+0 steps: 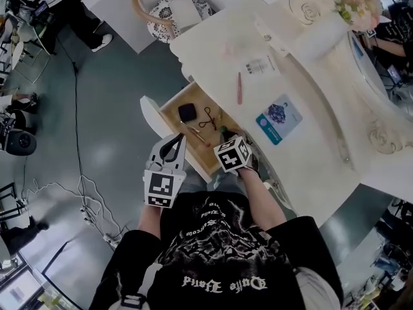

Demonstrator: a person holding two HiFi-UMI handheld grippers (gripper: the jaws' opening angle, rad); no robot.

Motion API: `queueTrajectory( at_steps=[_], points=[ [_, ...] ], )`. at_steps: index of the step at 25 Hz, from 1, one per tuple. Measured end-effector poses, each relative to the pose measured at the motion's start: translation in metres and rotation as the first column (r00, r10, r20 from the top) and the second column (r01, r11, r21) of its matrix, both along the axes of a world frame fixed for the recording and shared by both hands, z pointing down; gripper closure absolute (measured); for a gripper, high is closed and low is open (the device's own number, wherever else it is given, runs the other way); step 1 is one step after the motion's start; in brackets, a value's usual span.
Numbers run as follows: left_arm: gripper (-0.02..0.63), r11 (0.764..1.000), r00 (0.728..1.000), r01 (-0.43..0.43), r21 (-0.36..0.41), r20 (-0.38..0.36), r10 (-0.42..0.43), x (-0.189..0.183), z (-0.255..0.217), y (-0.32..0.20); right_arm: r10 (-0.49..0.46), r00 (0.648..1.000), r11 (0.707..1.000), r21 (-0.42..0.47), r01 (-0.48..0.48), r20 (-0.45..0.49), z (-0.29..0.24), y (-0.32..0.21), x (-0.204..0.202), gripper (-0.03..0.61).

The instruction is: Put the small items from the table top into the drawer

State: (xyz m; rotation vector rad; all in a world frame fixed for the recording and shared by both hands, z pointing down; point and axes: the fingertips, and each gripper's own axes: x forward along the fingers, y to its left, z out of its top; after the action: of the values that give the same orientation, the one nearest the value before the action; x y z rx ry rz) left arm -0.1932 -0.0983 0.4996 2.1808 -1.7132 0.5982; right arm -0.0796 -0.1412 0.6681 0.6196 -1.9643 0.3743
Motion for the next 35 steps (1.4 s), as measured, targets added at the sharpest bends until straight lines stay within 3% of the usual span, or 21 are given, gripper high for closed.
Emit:
queueTrajectory(
  at_steps=[6, 14, 21, 26, 31, 35],
  points=[
    [0.598, 1.0, 1.0, 0.003, -0.013, -0.013, -0.004, -0.014, 0.005, -0.003, 0.039, 0.996, 0.999, -0.019, -0.041, -0.08, 0.012, -0.004, 0.001, 0.529],
    [0.598, 1.0, 0.999, -0.023, -0.002, -0.022, 0.023, -0.016, 0.004, -0.017, 0.08, 0.993, 0.994, -0.063, -0.086, -0.092, 0.013, -0.01, -0.009, 0.529],
    [0.598, 1.0, 0.999, -0.027, 0.001, -0.032, 0.027, -0.018, 0.002, -0.024, 0.173, 0.977, 0.982, -0.055, -0.181, -0.129, 0.014, -0.02, -0.016, 0.529],
    [0.598, 1.0, 0.999, -0.027, -0.009, -0.033, 0.027, -0.019, 0.006, -0.025, 0.084, 0.981, 0.995, -0.046, -0.093, -0.173, 0.023, -0.018, -0.02, 0.528],
    [0.598, 1.0, 0.999, -0.02, -0.015, -0.032, 0.02, -0.027, 0.008, -0.029, 0.099, 0.97, 0.993, -0.046, -0.112, -0.224, 0.037, -0.024, -0.01, 0.528],
    [0.598, 0.999, 0.999, -0.013, -0.029, -0.03, 0.012, -0.034, 0.011, -0.031, 0.119, 0.97, 0.987, -0.078, -0.139, -0.213, 0.043, -0.021, -0.011, 0.525]
  ],
)
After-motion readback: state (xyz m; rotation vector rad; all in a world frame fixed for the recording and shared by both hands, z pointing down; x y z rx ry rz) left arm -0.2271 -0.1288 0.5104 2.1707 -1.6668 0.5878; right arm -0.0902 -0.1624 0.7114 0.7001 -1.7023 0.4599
